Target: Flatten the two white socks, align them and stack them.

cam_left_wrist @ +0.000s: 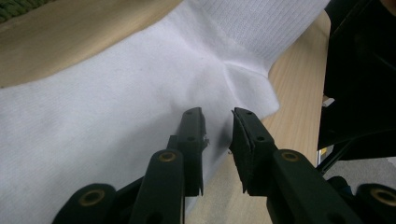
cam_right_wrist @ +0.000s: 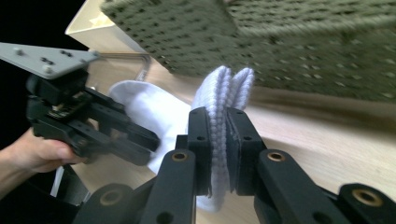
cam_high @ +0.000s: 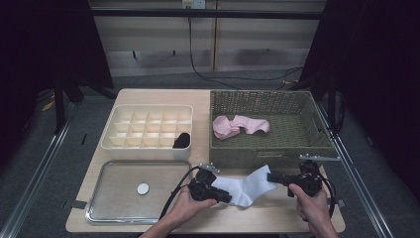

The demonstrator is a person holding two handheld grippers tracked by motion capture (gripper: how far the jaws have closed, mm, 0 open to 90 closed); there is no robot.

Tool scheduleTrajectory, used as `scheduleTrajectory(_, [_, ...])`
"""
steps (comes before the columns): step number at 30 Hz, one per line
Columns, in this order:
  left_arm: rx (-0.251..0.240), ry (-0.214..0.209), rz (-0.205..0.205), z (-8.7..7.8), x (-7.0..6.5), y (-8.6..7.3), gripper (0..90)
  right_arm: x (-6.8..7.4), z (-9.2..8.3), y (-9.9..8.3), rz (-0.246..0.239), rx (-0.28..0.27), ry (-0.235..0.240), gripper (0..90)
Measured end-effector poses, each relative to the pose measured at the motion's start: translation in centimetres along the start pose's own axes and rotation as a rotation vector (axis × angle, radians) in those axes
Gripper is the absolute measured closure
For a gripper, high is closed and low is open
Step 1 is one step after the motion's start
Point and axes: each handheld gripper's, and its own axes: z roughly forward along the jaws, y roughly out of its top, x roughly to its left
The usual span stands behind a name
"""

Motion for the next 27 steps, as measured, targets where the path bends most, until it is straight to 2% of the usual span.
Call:
scheduleTrajectory(5, [-0.001, -0.006, 0.003, 0.2, 0.0, 0.0, 74.3, 0.8, 0.1, 0.7, -0.015, -0.006, 0.018, 81.3])
scheduleTrajectory(7, [0.003, 0.005, 0.014, 0.3, -0.2, 0.1, 75.0, 1.3, 0.2, 0.9, -0.021, -0.006, 0.026, 81.3])
scheduleTrajectory(10, [-0.008, -0.007, -0.021, 0.9, -0.5, 0.3, 76.4, 1.9, 0.3, 1.1, -0.03, -0.01, 0.025, 81.5])
scheduleTrajectory(11, [0.0, -0.014, -0.001, 1.2, -0.6, 0.5, 76.7, 2.1, 0.5, 1.3, -0.031, -0.005, 0.031, 81.5])
scheduleTrajectory(13, [0.0, -0.011, 0.003, 1.6, -1.1, 0.7, 76.6, 2.4, 0.8, 1.6, -0.047, 0.006, 0.032, 81.6])
scheduleTrajectory(14, [0.017, 0.009, 0.026, 1.5, -1.2, 0.9, 76.6, 2.5, 0.9, 1.7, -0.05, 0.007, 0.037, 81.6])
scheduleTrajectory(17, [0.02, 0.002, 0.014, 1.5, -1.3, 0.9, 72.0, 2.8, 1.1, 1.9, -0.054, 0.006, 0.049, 81.6])
scheduleTrajectory(18, [0.024, 0.002, 0.029, 1.3, -1.3, 0.9, 70.0, 2.9, 1.3, 1.9, -0.056, 0.005, 0.054, 81.6])
scheduleTrajectory(19, [0.022, -0.006, 0.023, 1.1, -1.3, 0.9, 68.6, 3.0, 1.4, 1.9, -0.054, 0.006, 0.056, 81.6])
scheduleTrajectory(20, [0.018, -0.035, 0.017, 0.9, -1.3, 0.9, 68.7, 3.0, 1.5, 1.9, -0.058, 0.008, 0.058, 81.6])
scheduleTrajectory(22, [0.005, -0.006, 0.032, -0.1, -1.2, 0.9, 68.1, 3.0, 1.6, 1.9, -0.06, 0.011, 0.056, 81.6])
scheduleTrajectory(24, [-0.024, -0.029, 0.02, -1.4, -1.0, 0.9, 66.8, 3.0, 1.6, 1.9, -0.063, 0.007, 0.053, 81.6])
scheduleTrajectory(27, [-0.065, -0.014, 0.029, -3.6, -0.7, 0.7, 66.0, 3.1, 1.5, 2.0, -0.07, 0.009, 0.049, 81.6])
